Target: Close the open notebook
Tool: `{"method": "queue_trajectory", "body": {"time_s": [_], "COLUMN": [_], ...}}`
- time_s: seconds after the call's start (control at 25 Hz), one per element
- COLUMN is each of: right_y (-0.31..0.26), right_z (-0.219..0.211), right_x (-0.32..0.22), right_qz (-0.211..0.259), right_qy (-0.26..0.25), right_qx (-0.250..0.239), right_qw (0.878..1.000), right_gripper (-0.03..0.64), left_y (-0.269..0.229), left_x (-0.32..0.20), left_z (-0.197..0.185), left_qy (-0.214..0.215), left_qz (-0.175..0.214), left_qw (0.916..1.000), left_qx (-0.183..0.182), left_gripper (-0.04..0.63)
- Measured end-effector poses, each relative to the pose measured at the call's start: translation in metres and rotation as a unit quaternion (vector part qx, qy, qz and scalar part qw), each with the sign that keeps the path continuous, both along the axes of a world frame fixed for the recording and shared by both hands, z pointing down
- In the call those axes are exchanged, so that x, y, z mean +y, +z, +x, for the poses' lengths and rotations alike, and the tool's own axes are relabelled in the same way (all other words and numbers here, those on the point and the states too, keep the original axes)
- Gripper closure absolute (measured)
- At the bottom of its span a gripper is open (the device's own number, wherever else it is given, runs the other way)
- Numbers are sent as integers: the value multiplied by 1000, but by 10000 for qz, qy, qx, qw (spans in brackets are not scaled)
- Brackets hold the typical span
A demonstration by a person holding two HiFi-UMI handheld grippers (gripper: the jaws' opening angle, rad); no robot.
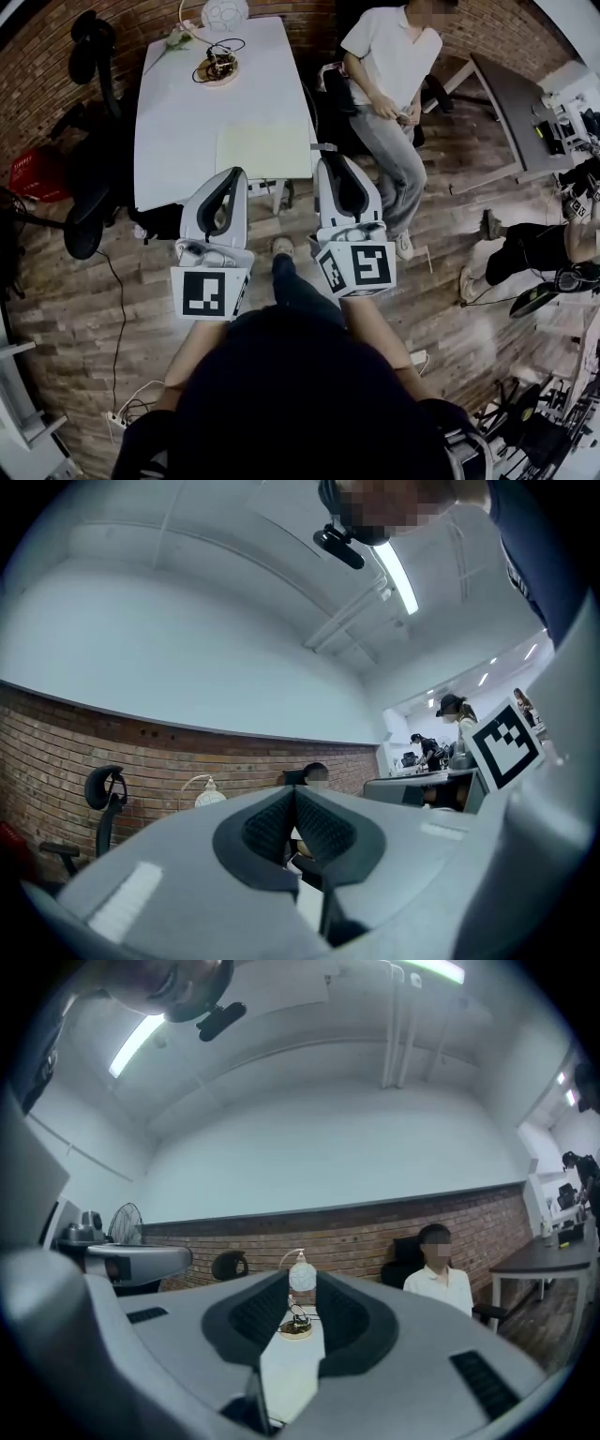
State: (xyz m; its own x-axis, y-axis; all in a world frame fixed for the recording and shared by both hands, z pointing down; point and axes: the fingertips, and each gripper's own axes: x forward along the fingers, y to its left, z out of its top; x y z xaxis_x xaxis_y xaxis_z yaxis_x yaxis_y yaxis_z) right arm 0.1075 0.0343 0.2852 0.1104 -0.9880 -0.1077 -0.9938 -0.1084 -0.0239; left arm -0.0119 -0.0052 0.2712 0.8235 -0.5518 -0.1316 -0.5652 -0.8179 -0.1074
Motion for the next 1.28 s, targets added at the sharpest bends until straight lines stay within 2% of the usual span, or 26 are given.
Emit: {"method": "queue_trajectory", "body": {"time_s": [0.04, 0.28, 0.48, 0.76, 0.96, 1.28], "right_y": [-1, 7, 15, 29, 41, 70], "right_z": [7, 52, 80, 90, 93, 114], "right_x": [-10, -68, -105, -138, -151, -156], "right_qz": [-2, -45, -75, -110, -137, -458], "right_qy": [-25, -125, -261, -373, -382, -61], "right_qx": [5, -66, -122, -76, -16, -75], "right_qw": [10000, 9999, 9996, 9992, 9992, 9989], "right_gripper": [558, 558, 559, 560, 558, 558], "left_y": [-2, 6, 8, 25, 33, 55], "left_x": [-10, -65, -99, -132, -149, -165], "left_z": [6, 46, 73, 82, 91, 112], "left_qy": [-30, -161, -276, -443, -308, 164], "left_qz": [48, -229, -74, -189, -255, -433], "left_qw": [10000, 9995, 9995, 9985, 9988, 9974], "left_qx": [33, -141, -148, -246, -282, -553], "left_gripper": [601, 601, 601, 601, 601, 601]}}
